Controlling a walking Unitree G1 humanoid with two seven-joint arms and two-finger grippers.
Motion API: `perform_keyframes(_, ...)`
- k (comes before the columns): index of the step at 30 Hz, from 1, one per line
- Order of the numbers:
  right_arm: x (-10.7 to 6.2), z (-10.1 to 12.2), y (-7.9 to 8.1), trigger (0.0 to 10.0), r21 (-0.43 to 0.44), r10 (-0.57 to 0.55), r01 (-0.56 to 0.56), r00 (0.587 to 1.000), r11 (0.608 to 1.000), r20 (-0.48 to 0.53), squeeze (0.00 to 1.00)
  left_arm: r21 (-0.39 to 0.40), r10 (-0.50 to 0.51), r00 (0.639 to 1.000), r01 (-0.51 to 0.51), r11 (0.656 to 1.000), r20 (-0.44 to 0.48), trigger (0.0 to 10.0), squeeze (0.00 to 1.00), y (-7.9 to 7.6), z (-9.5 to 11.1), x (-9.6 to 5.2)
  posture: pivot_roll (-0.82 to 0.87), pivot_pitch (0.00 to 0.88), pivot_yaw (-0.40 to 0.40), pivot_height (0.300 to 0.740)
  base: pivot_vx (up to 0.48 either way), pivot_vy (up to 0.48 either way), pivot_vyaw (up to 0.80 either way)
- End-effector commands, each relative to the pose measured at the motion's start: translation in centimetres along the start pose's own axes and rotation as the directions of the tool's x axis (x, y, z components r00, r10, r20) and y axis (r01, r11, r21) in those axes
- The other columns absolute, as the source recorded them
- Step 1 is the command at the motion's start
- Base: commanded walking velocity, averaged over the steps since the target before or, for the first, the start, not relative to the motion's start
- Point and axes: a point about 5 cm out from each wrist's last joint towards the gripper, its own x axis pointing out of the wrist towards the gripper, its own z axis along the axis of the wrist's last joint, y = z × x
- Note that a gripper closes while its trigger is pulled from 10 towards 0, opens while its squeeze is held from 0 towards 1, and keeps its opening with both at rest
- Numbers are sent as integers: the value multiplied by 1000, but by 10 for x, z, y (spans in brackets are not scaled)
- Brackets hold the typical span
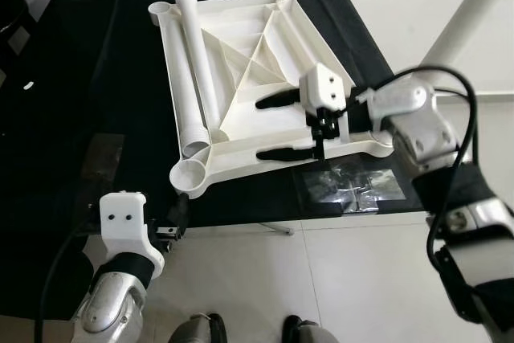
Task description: Building children table
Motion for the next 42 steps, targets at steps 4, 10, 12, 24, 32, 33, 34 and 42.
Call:
perform_keyframes(4, 33, -45, 46, 10000, 371, -422, 369, 904, 852, 70, 0, 13, 27, 1000, -27, 1000, -13, 10000, 0, 8, -5, 5, 30, 140, -17, 740, 0, 0, 0)
perform_keyframes(10, 27, -54, 72, 10000, 478, -519, 427, 852, 767, 72, 0, 31, 41, 999, -41, 999, -9, 10000, 0, 9, -6, 6, 13, 126, -18, 740, 0, 96, 0)
perform_keyframes(12, 24, -58, 84, 10000, 506, -524, 425, 849, 750, 65, 0, 42, 48, 999, -48, 998, -11, 10000, 0, 8, -9, 7, 5, 112, -21, 740, 0, 454, 0)
perform_keyframes(24, 19, -67, 84, 10000, 443, -605, 556, 796, 703, -40, 0, 87, 66, 998, -63, 994, -23, 10000, 0, 11, -16, 11, -8, 57, -10, 740, 0, 480, 0)
perform_keyframes(32, 8, -79, 83, 10000, 457, -678, 653, 722, 604, -136, 0, 91, 91, 996, -89, 992, -13, 10000, 0, 12, -19, 10, -8, 35, -5, 740, 0, 253, 0)
perform_keyframes(33, 8, -79, 83, 10000, 457, -678, 653, 722, 604, -136, 0, 91, 91, 996, -89, 992, -13, 10000, 0, 12, -19, 10, -8, 35, -5, 740, 0, 0, 0)
perform_keyframes(34, 8, -80, 83, 10000, 459, -678, 653, 722, 602, -139, 0, 96, 89, 996, -88, 991, -10, 10000, 0, 12, -19, 9, -7, 33, -6, 740, 0, 0, 0)
perform_keyframes(42, 10, -82, 81, 10000, 455, -680, 662, 717, 596, -152, 0, 75, 86, 996, -85, 994, -12, 10000, 0, 8, -21, 5, -9, 22, -8, 740, 0, 0, 0)
